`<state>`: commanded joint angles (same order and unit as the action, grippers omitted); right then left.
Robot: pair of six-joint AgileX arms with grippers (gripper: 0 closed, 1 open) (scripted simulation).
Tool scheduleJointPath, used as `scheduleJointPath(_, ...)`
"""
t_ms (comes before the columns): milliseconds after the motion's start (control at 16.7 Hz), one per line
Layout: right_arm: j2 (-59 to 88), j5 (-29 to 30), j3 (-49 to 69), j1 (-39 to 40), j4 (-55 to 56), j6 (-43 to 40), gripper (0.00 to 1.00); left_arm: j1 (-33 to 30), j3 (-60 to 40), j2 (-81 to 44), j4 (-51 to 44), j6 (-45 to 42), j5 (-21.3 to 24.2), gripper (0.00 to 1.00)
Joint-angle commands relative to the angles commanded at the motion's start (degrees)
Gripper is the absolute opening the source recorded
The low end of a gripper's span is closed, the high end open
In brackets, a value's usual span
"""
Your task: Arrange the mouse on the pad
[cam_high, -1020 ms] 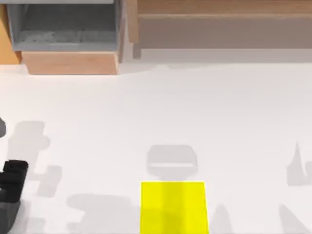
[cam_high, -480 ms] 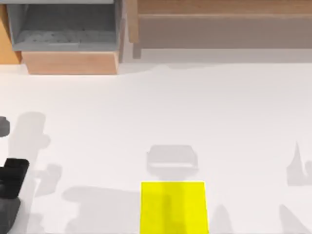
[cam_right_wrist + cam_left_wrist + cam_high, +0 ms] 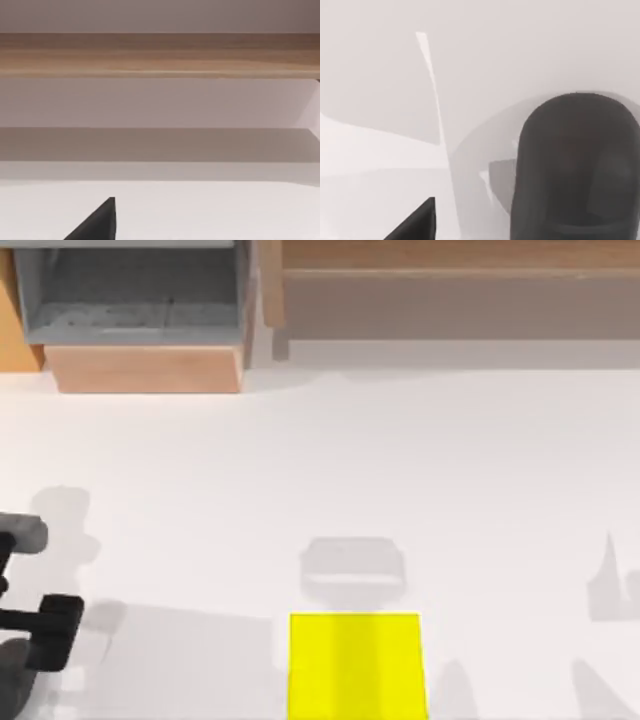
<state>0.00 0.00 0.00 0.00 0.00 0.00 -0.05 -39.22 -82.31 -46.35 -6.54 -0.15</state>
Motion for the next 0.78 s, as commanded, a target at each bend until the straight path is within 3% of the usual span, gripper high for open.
scheduleJointPath(240, 0.0, 0.0, 0.0, 0.0, 0.0, 0.0, 1.00, 0.1, 5.4, -4.3, 9.3, -0.2, 0.0, 1.00)
scheduleJointPath(540, 0.0, 0.0, 0.0, 0.0, 0.0, 0.0, 1.00, 0.2, 6.1, -4.8, 10.4, -0.2, 0.0, 1.00)
scheduleJointPath(780, 0.0, 0.0, 0.0, 0.0, 0.0, 0.0, 1.00, 0.2, 6.1, -4.8, 10.4, -0.2, 0.0, 0.70)
